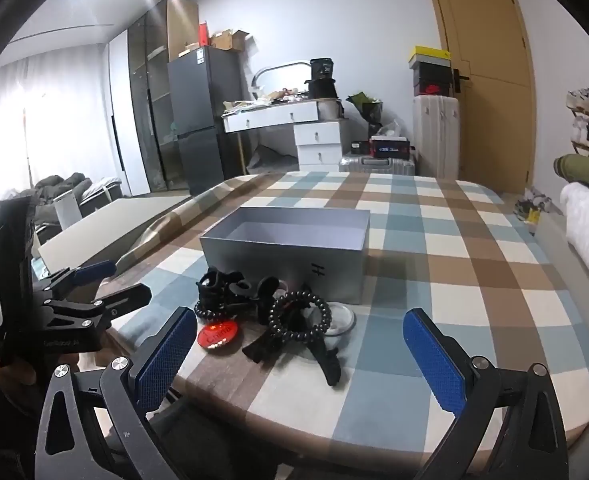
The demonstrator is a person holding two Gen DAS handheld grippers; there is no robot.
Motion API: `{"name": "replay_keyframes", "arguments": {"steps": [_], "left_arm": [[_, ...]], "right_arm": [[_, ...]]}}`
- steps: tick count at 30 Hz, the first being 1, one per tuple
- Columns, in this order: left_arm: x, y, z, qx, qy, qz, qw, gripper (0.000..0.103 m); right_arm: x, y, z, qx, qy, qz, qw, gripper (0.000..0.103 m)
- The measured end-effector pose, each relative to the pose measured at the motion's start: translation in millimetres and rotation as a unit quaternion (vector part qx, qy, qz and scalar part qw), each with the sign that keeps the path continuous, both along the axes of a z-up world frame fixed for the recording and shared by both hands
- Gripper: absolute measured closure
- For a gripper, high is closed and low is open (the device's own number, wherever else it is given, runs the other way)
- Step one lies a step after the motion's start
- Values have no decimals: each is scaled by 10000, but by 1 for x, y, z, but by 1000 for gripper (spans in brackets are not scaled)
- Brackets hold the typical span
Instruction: Organize jewelry
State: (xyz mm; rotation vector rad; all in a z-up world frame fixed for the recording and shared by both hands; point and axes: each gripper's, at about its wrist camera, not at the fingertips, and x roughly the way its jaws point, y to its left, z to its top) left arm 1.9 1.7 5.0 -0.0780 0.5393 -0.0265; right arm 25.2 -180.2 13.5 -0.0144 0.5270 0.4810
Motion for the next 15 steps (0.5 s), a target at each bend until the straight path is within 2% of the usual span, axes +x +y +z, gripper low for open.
{"name": "replay_keyframes", "arguments": {"steps": [10,15], "left_arm": [[-1,8,1,-97,-31,95,9999,1],[0,9,1,-58,95,71,9999,1]], "right_arm": [[9,3,2,-47,112,-62,9999,0],[14,3,-1,-102,173,-58,9998,0]]}}
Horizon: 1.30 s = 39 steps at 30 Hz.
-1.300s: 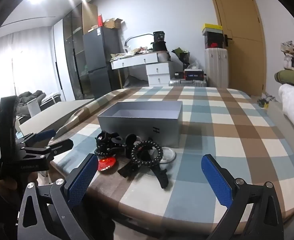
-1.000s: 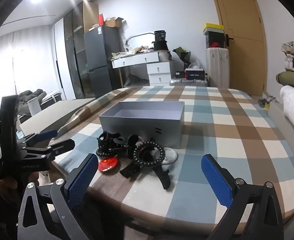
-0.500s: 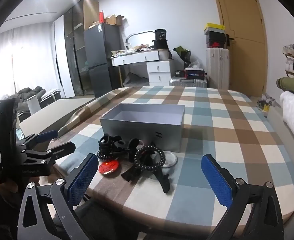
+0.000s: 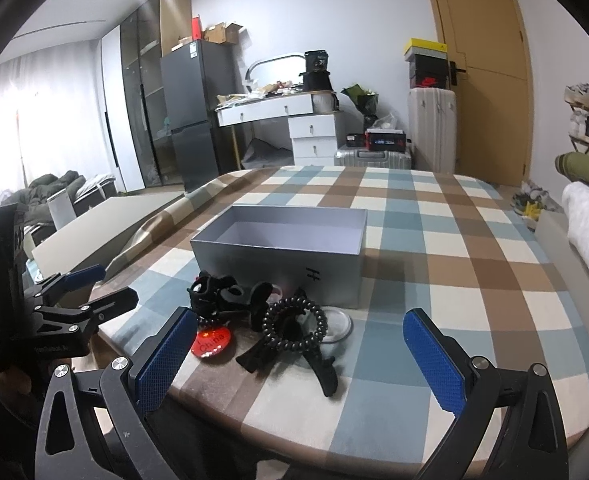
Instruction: Organize jewelry
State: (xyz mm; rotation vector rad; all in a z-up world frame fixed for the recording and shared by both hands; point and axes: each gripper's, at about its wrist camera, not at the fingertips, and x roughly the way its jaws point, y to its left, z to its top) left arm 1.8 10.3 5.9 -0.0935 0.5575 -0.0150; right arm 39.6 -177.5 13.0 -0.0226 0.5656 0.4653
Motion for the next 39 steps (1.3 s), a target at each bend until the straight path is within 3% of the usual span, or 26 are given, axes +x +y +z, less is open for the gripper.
{"name": "replay_keyframes", "arguments": {"steps": [9,13,23,28,35,39], "left_arm": [[7,-6,3,50,102,-114,9999,1],[12,-12,6,262,48,-131,9996,1],[30,-20,4,398,127,-396,9983,1],[36,-25,1,580,91,-440,9973,1],[49,-20,-5,280,317,-509,9978,1],[51,-20,-9,61,403,-813,9959,1]], "right_arm": [[9,-4,-5,-156,211,33,9996,0],[20,-9,-9,53,476,61,9988,0],[41,-10,-24,198,1040,152,9943,27],[47,-9,-30,203,1214,107,9923,35],[53,-5,-36,186,1362,153,9904,35],[56,-6,-39,222,1442,65,9893,35]]}}
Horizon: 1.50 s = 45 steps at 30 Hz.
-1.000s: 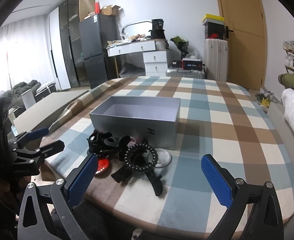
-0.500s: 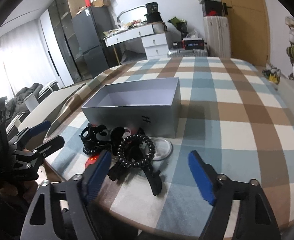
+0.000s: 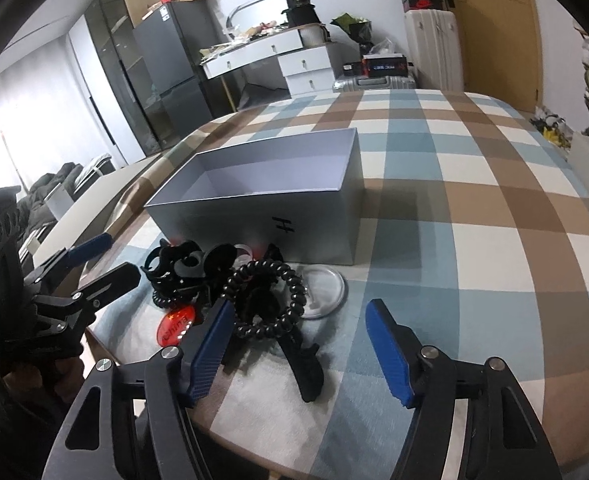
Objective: Organize jewelry
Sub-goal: 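Grasp a black claw clip with the left tool while the right tool grasps a black coil hair tie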
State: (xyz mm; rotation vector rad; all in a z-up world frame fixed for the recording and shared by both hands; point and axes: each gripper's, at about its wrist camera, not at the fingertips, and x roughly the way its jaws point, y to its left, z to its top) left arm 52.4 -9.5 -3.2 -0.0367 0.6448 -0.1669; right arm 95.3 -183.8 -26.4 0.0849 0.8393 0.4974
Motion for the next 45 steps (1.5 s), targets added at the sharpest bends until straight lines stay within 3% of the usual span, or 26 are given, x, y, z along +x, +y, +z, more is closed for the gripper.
{"name": "replay_keyframes", "arguments": {"steps": [3,9,15,19,23,26,28,30,37,45], "left_arm": [[-1,-4,-1,59,14,-103,9999,1],[-3,-8,-2,81,12,-110,9999,4],[1,-6,-4,106,51,-52,9999,5],[3,-4,-4,42,130,-31,9999,5],[4,-6,-3,2,182,-123,9998,5],[6,-10,-4,22,257,-182,9995,18],[9,-11,-6,42,348,-179,9992,36],[11,-11,-8,-3,438,-205,9988,47],[10,-14,-7,-317,547,-446,9970,76],[3,-13,-2,-342,426,-336,9979,76]], "right_arm": [[4,0,-4,45,103,-27,9999,35],[10,2,-5,188,253,2,9995,49],[20,1,-11,725,600,77,9955,67],[22,4,-15,625,635,-42,9960,90],[13,4,-7,656,378,-24,9971,93],[7,0,2,697,110,-88,9975,93],[4,-4,9,756,-31,-148,9970,93],[2,-7,13,796,-130,-153,9966,93],[-3,-13,16,698,-230,-100,9972,93],[-5,-17,13,802,-201,-90,9965,93]]}}
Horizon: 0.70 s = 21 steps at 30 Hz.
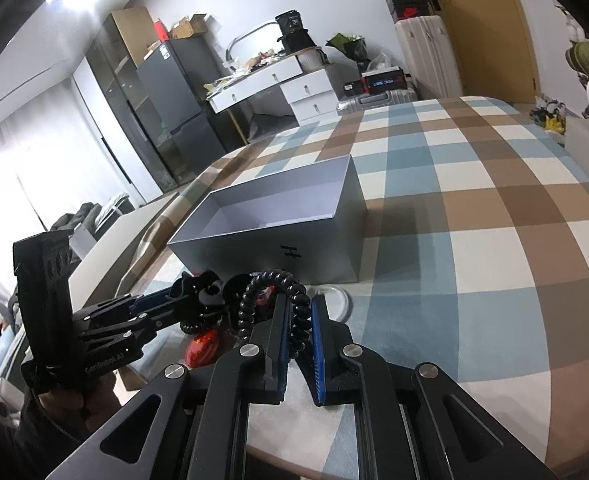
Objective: Organize jewelry
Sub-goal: 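Grasp a black claw clip with the left tool while the right tool grasps a black coil hair tie, then carry the claw clip into the grey box with the left tool while the right tool drops the coil tie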
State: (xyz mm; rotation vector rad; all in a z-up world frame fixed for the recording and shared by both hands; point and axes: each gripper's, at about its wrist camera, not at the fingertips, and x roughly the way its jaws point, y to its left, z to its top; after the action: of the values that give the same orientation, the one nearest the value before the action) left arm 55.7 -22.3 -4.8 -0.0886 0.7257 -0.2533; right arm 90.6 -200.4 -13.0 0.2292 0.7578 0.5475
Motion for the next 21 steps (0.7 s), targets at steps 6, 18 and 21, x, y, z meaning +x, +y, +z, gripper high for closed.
{"name": "replay_keyframes", "arguments": {"steps": [6,18,21], "left_arm": [[-5,2,8,-8,-201,10,9998,77],[-10,8,20,-77,-516,40,9986,77],[-12,8,26,-94,-632,19,9980,77]], "right_arm": [[1,2,1,29,-46,10,10000,94],[-2,4,6,52,-194,35,9998,94],[-3,4,9,70,-237,48,9997,94]]}}
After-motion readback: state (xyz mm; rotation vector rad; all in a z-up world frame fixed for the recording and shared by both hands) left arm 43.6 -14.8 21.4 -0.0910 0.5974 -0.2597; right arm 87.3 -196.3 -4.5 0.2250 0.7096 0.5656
